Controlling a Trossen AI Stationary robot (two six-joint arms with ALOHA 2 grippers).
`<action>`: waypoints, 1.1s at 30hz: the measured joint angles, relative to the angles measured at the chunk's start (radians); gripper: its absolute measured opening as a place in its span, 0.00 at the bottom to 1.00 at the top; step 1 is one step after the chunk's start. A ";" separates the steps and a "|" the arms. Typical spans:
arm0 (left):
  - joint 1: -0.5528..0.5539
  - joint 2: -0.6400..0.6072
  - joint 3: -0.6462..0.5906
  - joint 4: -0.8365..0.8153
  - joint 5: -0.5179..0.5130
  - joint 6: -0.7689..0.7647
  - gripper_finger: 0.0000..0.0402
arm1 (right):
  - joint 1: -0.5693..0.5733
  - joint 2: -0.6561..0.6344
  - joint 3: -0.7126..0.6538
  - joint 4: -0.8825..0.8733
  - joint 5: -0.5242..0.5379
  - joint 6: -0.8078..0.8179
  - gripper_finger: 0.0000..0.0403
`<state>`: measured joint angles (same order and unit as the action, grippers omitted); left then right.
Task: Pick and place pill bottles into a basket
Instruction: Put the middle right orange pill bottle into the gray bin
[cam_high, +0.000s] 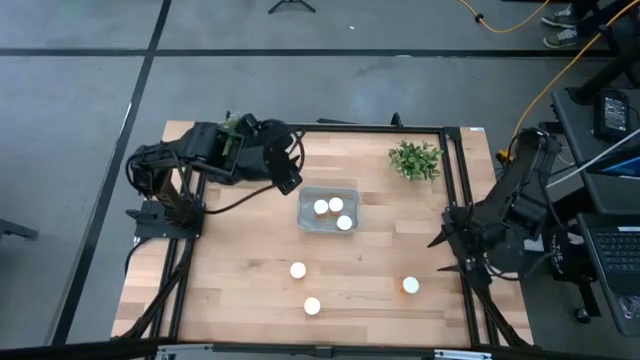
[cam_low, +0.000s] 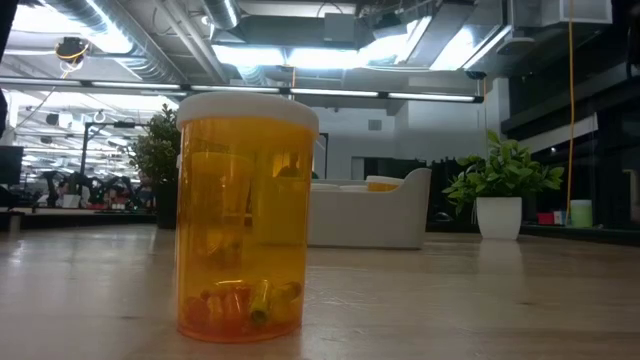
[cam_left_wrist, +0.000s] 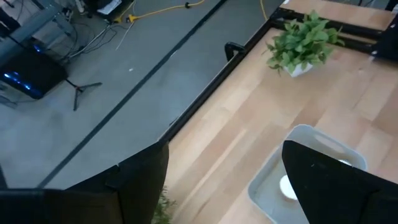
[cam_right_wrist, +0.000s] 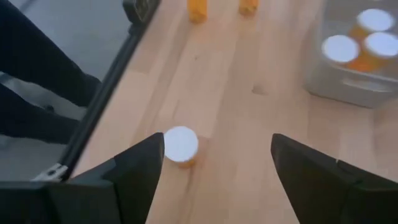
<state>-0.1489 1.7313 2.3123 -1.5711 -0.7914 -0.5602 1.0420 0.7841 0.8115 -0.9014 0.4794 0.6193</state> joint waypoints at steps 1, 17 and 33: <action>-0.006 0.002 0.000 0.000 -0.003 -0.009 0.77 | 0.000 -0.018 -0.032 0.027 -0.002 -0.001 0.74; -0.028 0.003 0.000 0.000 -0.004 -0.028 0.77 | -0.106 -0.019 -0.142 0.074 -0.106 0.060 0.74; -0.019 0.003 0.000 0.000 -0.004 0.024 0.77 | -0.267 0.063 -0.141 0.085 -0.212 0.106 0.86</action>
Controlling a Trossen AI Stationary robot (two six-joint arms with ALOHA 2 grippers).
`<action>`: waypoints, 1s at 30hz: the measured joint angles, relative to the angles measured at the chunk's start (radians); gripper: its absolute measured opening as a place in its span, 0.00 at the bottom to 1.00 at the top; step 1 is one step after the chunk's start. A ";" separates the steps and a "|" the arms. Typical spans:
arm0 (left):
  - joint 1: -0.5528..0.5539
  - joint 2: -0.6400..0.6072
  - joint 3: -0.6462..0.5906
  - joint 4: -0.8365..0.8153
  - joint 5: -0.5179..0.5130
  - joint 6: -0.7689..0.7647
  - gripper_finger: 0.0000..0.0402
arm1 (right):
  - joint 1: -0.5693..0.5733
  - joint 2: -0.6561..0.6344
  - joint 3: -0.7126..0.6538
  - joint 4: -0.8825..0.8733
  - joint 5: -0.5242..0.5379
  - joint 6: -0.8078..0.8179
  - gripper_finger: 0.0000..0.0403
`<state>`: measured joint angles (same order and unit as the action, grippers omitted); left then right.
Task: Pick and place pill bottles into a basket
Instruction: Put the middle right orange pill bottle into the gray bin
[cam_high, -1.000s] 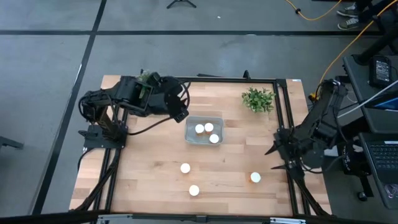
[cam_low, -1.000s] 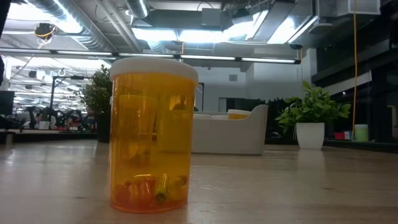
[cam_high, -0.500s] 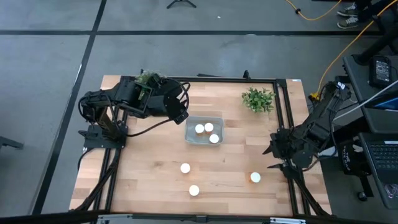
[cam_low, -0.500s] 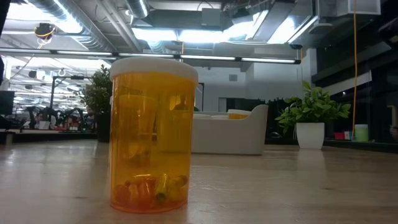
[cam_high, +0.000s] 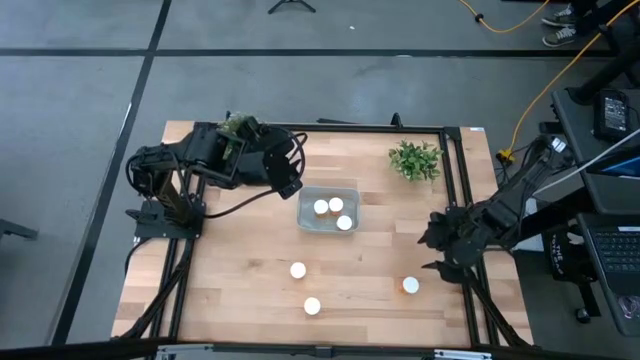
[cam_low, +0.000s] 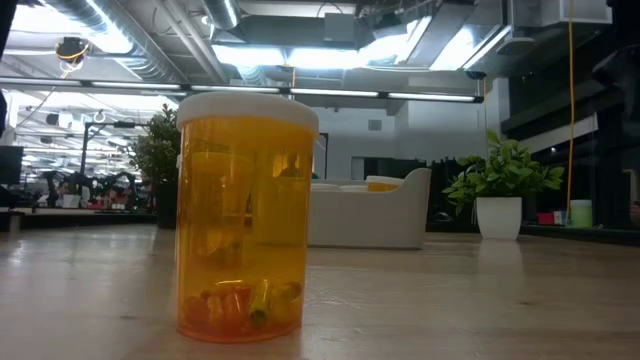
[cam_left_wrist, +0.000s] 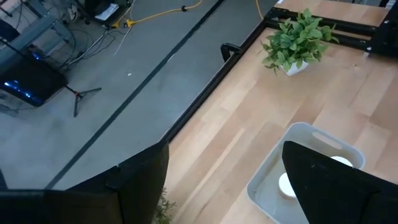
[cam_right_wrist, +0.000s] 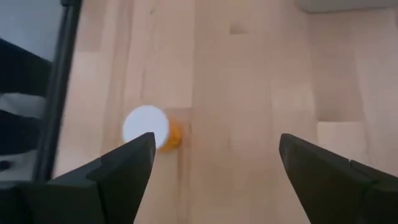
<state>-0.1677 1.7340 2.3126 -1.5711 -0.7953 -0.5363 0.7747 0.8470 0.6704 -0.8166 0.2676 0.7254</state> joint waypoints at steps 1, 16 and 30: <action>0.000 0.000 0.000 0.000 0.001 0.004 0.77 | -0.007 0.007 0.000 0.003 0.000 -0.024 0.86; -0.009 0.000 0.000 0.000 0.037 -0.047 0.77 | -0.041 0.008 0.000 0.014 0.000 -0.382 0.86; -0.040 0.072 0.001 0.000 0.032 -0.027 0.77 | -0.059 0.008 0.000 0.021 -0.013 -0.314 0.86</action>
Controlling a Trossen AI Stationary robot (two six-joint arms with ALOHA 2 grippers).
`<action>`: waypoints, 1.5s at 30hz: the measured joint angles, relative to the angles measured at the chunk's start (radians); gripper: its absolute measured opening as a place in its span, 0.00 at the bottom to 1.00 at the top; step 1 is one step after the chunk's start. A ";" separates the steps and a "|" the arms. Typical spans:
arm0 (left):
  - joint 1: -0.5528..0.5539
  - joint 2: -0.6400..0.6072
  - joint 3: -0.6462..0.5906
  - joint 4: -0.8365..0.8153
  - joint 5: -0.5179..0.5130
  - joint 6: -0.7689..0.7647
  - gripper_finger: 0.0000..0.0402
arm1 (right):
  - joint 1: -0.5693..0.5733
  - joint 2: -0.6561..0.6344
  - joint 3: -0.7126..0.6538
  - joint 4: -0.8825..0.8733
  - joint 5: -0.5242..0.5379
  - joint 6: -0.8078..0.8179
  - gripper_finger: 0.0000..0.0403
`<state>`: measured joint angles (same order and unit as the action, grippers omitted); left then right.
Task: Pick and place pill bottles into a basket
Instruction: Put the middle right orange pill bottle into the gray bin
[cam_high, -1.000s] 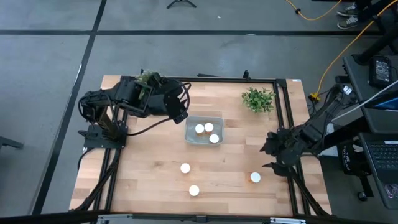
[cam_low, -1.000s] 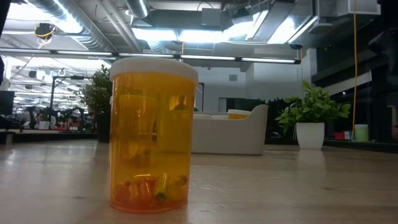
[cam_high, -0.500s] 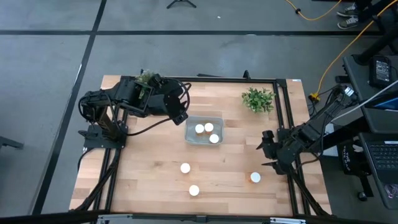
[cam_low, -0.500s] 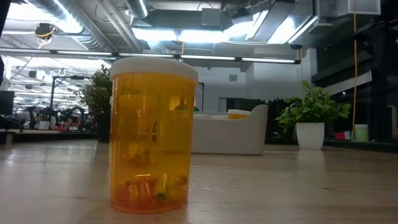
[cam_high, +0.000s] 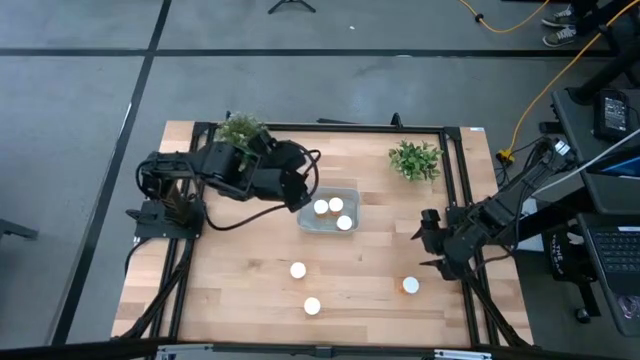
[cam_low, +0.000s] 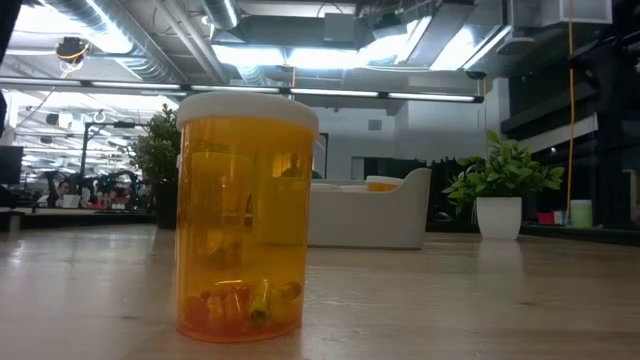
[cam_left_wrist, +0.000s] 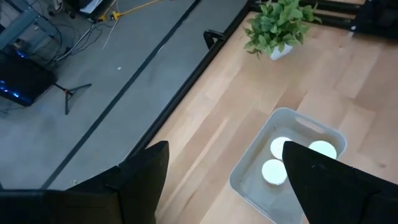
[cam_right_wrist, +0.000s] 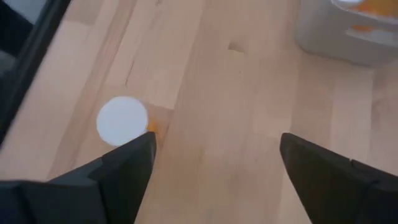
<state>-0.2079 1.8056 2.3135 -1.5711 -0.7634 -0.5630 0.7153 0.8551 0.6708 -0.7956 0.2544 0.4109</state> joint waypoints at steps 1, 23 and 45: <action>0.001 0.006 0.000 0.000 0.000 0.001 0.77 | -0.003 0.000 0.000 0.000 -0.020 0.004 0.86; -0.011 0.063 0.000 0.000 0.010 0.155 0.77 | -0.053 0.252 0.001 0.151 -0.305 0.226 0.86; 0.026 0.062 0.000 0.000 0.114 0.249 0.77 | -0.043 0.489 0.087 0.233 -0.358 0.371 0.86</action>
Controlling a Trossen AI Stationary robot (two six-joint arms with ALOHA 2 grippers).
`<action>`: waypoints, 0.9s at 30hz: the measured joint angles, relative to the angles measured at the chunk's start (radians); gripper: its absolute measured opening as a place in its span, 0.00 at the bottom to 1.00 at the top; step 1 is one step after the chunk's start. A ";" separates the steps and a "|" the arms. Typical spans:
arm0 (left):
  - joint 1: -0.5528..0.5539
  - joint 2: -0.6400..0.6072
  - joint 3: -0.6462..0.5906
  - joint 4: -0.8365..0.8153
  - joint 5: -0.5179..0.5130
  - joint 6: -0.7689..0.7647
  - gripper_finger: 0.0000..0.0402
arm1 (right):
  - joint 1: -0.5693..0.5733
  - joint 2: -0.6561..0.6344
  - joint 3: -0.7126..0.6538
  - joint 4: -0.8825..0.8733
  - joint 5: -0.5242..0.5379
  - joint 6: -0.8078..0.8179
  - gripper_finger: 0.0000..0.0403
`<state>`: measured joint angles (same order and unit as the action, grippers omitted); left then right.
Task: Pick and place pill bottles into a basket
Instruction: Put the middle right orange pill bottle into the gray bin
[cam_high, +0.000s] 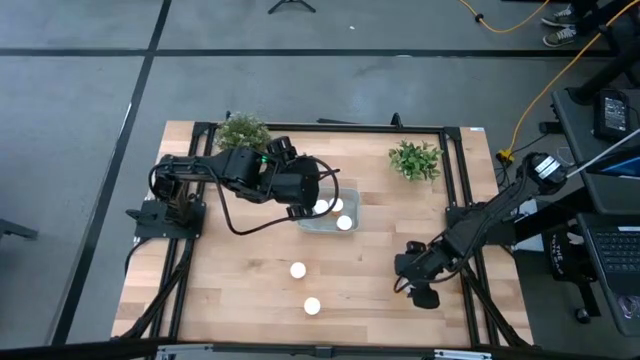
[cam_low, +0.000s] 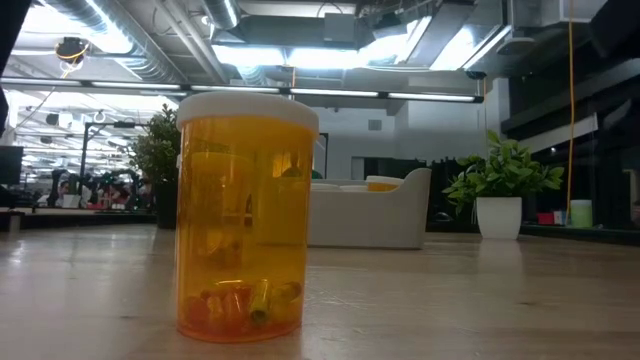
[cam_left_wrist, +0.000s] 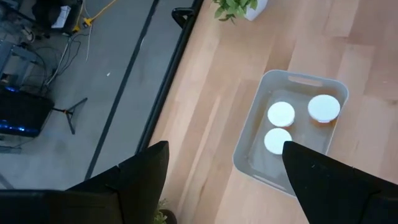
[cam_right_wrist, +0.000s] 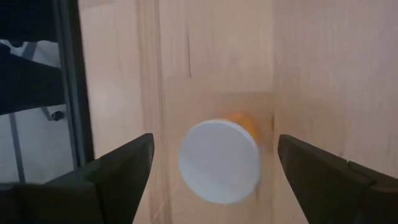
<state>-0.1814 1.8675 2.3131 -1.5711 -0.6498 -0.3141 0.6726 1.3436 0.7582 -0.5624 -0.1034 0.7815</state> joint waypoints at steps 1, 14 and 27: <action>0.000 0.000 0.000 0.000 0.000 -0.001 0.77 | 0.003 -0.001 0.000 0.000 0.000 0.005 0.86; 0.000 0.000 0.000 0.000 0.002 -0.005 0.77 | 0.018 0.068 0.000 -0.008 0.023 0.025 0.86; -0.001 0.000 0.000 0.000 0.014 -0.015 0.77 | 0.019 0.120 0.000 -0.007 0.024 0.026 0.81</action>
<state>-0.1825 1.8671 2.3131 -1.5711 -0.6353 -0.3296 0.6914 1.4631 0.7578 -0.5697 -0.0795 0.8079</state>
